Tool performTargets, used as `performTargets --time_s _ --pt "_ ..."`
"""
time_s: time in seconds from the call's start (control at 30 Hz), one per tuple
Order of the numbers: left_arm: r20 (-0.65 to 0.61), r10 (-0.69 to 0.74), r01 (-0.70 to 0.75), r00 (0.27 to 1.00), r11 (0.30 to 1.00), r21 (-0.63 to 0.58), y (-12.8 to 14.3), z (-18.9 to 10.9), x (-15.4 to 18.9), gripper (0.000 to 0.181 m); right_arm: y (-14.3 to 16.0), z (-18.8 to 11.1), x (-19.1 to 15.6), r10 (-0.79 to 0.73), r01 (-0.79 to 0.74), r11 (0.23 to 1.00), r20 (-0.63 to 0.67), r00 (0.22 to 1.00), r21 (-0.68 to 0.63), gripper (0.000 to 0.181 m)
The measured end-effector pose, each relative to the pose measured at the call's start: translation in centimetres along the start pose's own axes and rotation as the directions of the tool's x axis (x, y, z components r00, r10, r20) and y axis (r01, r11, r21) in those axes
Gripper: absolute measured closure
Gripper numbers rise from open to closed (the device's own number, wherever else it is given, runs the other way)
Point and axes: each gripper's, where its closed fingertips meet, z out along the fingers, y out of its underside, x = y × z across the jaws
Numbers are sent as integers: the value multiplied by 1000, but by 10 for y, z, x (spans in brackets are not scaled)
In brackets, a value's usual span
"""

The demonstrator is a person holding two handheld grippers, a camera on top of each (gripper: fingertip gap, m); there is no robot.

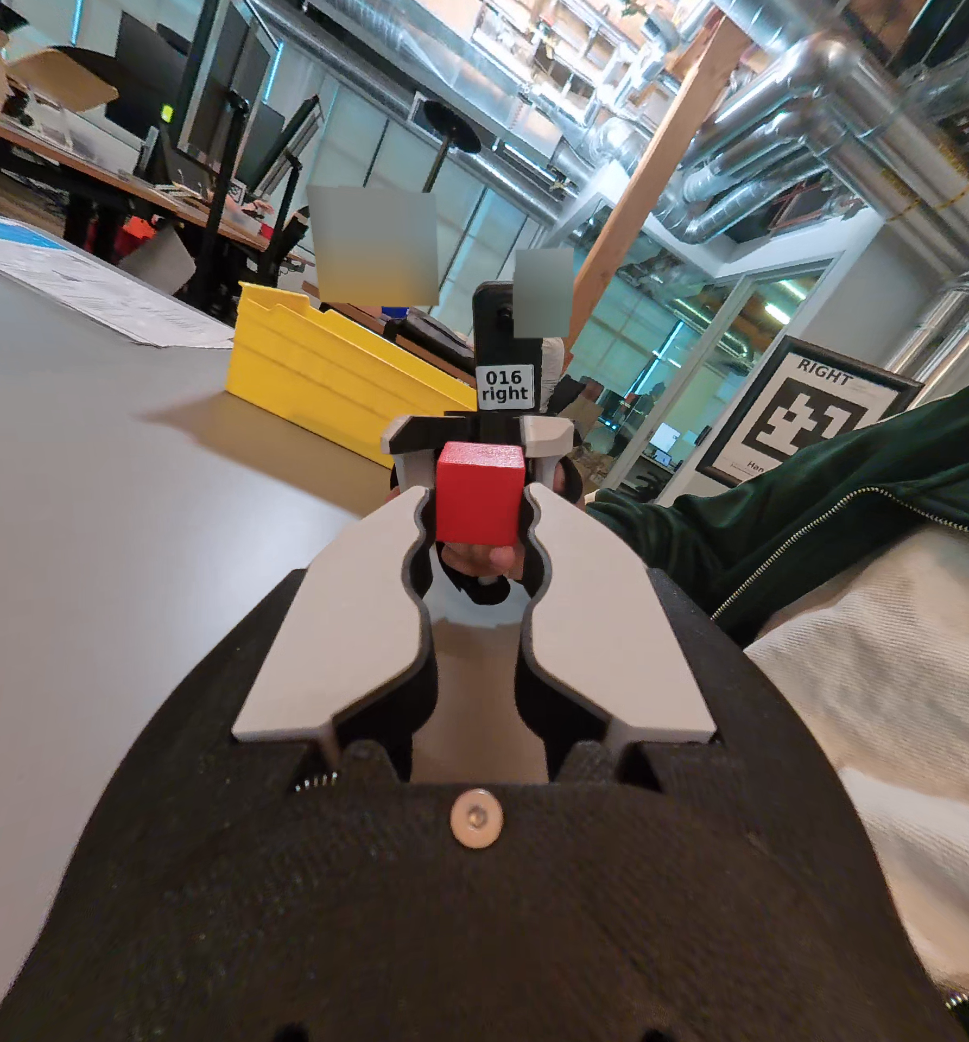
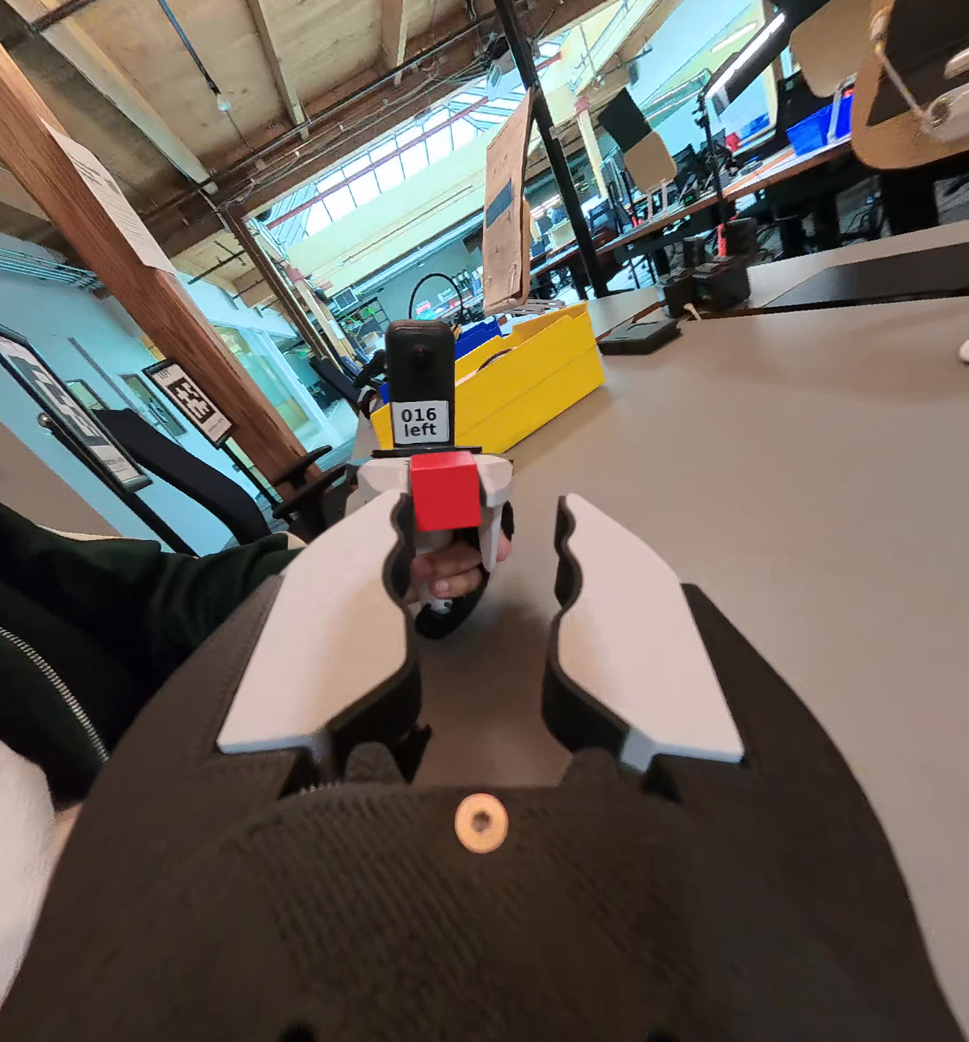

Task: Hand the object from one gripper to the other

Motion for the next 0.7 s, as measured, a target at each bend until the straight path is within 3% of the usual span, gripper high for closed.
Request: performTargets --time_s 0.3,0.47,0.7 --pt "-16 14 -15 1000 998 -57 12 10 7 153 12 11 -14 -9 11 998 44 999 -54 135" --pt "-9 14 -14 1000 998 -69 14 12 7 153 14 11 -18 -16 21 997 72 997 -74 155" --pt "-28 4 -6 1000 999 -46 12 12 10 153 12 11 -20 -52 57 995 63 997 -83 155"
